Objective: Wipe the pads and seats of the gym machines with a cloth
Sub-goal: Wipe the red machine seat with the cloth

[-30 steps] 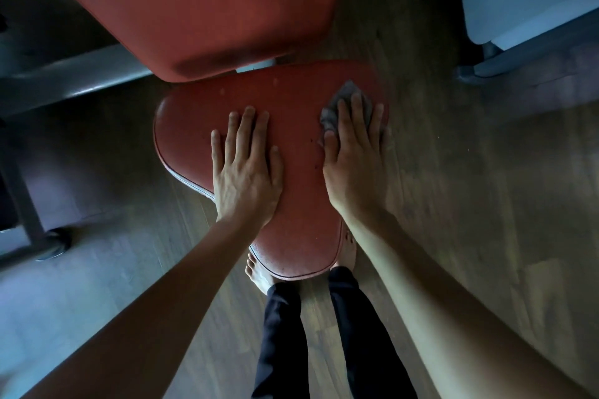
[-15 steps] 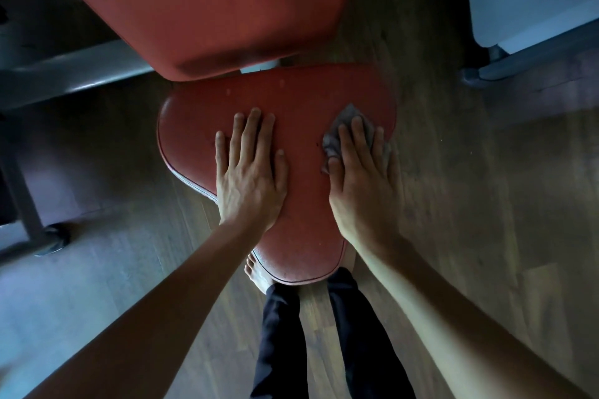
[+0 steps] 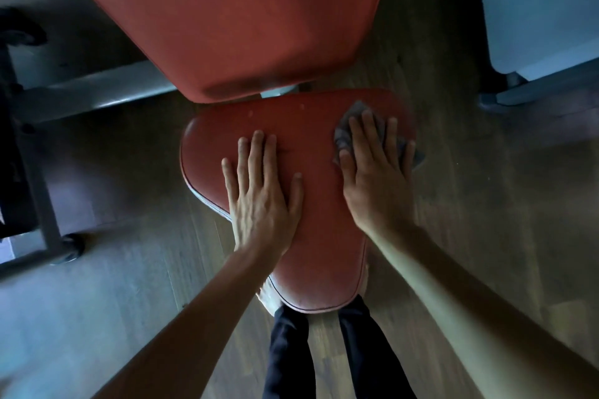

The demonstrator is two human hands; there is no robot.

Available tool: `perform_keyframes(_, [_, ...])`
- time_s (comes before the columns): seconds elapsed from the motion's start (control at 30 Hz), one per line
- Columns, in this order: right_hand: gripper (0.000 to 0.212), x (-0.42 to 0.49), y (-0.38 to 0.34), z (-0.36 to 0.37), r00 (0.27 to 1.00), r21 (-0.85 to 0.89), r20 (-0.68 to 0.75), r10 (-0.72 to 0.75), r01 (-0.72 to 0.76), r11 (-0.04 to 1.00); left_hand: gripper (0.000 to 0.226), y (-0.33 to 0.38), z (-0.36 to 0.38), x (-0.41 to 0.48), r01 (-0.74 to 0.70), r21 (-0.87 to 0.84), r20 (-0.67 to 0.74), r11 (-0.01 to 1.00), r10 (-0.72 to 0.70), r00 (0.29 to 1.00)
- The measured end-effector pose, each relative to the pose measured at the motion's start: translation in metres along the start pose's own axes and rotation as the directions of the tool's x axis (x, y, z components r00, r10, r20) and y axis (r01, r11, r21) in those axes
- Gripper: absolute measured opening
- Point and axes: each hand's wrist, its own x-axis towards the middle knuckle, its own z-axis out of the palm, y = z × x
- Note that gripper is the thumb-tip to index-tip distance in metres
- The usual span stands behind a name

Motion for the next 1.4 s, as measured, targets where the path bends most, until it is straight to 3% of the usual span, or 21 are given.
perform_keyframes(0.17, [0.055, 0.057, -0.035, 0.013, 0.989, 0.016, -0.144, 0.039, -0.037, 0.999, 0.065, -0.004, 0.003, -0.004, 0.101, -0.02, -0.057, 0.995, -0.102, 0.993])
perform_keyframes(0.3, [0.053, 0.039, -0.063, 0.025, 0.962, -0.016, -0.157, -0.223, 0.224, 0.975, 0.062, -0.014, 0.004, -0.007, 0.113, -0.026, -0.068, 0.993, -0.115, 0.991])
perform_keyframes(0.4, [0.049, 0.014, -0.03, 0.019, 0.916, -0.051, -0.161, -0.367, 0.363, 0.93, 0.062, -0.011, 0.004, -0.006, 0.083, -0.009, -0.071, 0.996, -0.084, 0.994])
perform_keyframes(0.5, [0.049, 0.021, -0.001, 0.011, 0.932, -0.088, -0.152, -0.329, 0.319, 0.944, 0.062, -0.001, 0.005, -0.003, 0.068, 0.0, -0.081, 0.998, -0.068, 0.994])
perform_keyframes(0.63, [0.054, 0.05, -0.034, 0.018, 0.979, -0.027, -0.158, -0.129, 0.126, 0.992, 0.063, -0.003, 0.007, -0.001, 0.079, 0.012, -0.076, 0.997, -0.078, 0.994])
perform_keyframes(0.73, [0.055, 0.035, -0.051, 0.022, 0.965, 0.008, -0.14, -0.221, 0.224, 0.974, 0.063, -0.008, 0.004, -0.002, 0.094, -0.029, -0.062, 0.995, -0.095, 0.994])
perform_keyframes(0.77, [0.055, 0.028, -0.049, 0.02, 0.953, 0.058, -0.129, -0.273, 0.283, 0.957, 0.062, -0.007, 0.002, -0.002, 0.106, -0.067, -0.065, 0.992, -0.111, 0.992])
perform_keyframes(0.83, [0.054, 0.019, -0.039, 0.01, 0.951, 0.317, -0.123, -0.282, 0.307, 0.897, 0.06, 0.003, -0.004, 0.0, 0.135, -0.146, -0.09, 0.98, -0.15, 0.985])
perform_keyframes(0.9, [0.048, 0.02, -0.025, -0.002, 0.971, 0.516, -0.176, -0.159, 0.229, 0.826, 0.058, 0.024, -0.01, 0.009, 0.091, -0.175, -0.117, 0.98, -0.112, 0.987])
perform_keyframes(0.93, [0.045, 0.023, -0.017, -0.006, 0.975, 0.529, -0.203, -0.087, 0.184, 0.828, 0.058, 0.037, -0.01, 0.015, 0.042, -0.175, -0.119, 0.984, -0.063, 0.991])
perform_keyframes(1.03, [0.041, 0.036, 0.012, -0.007, 0.963, 0.507, -0.269, -0.006, 0.147, 0.85, 0.06, 0.071, 0.0, 0.037, -0.07, -0.145, -0.05, 0.987, 0.063, 0.997])
perform_keyframes(1.13, [0.041, 0.041, 0.026, -0.001, 0.977, 0.543, -0.21, -0.032, 0.143, 0.828, 0.062, 0.076, 0.023, 0.045, -0.093, -0.027, 0.096, 0.995, 0.096, 0.991])
perform_keyframes(1.27, [0.047, 0.039, 0.026, -0.001, 0.986, 0.503, -0.159, -0.058, 0.132, 0.854, 0.06, 0.052, 0.026, 0.025, -0.092, 0.045, 0.054, 0.995, 0.09, 0.994])
perform_keyframes(1.4, [0.056, 0.033, 0.014, -0.003, 0.984, 0.257, -0.122, -0.127, 0.155, 0.954, 0.057, 0.034, 0.009, -0.016, -0.033, 0.079, 0.075, 0.996, 0.027, 0.997])
